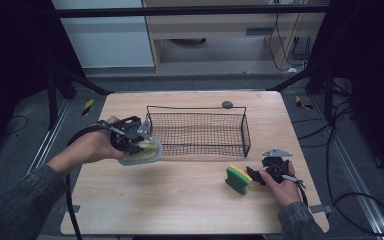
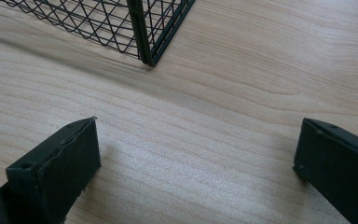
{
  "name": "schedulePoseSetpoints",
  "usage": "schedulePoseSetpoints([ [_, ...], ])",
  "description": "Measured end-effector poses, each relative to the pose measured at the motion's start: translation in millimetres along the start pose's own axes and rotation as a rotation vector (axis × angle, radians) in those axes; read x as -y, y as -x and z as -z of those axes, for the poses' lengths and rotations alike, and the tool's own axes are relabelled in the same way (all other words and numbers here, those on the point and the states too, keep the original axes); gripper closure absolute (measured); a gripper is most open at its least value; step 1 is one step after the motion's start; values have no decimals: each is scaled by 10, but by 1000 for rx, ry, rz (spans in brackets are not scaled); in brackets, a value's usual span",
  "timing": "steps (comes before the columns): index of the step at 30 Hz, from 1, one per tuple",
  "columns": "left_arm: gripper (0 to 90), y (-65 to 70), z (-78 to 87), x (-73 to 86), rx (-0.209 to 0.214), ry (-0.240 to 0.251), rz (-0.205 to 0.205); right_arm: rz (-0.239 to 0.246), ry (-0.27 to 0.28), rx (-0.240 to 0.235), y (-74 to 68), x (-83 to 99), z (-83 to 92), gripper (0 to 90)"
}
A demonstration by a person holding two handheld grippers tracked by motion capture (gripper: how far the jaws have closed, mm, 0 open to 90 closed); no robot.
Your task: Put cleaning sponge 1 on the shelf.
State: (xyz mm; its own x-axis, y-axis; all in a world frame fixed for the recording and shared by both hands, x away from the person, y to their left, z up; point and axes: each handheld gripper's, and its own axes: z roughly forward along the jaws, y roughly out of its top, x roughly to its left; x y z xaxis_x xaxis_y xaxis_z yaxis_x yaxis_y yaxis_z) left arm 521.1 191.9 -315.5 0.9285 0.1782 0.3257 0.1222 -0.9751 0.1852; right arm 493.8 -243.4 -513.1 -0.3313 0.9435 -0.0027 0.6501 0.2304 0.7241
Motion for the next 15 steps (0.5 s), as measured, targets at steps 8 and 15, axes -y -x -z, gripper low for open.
schedulePoseSetpoints([
  [8,707,-127,-69,-29,-85,-3,-21,3,-1,4,-5,6,9,7],
  [15,708,-255,-38,-172,-122,32,-101,5,-1,-2,-4,5,5,6],
])
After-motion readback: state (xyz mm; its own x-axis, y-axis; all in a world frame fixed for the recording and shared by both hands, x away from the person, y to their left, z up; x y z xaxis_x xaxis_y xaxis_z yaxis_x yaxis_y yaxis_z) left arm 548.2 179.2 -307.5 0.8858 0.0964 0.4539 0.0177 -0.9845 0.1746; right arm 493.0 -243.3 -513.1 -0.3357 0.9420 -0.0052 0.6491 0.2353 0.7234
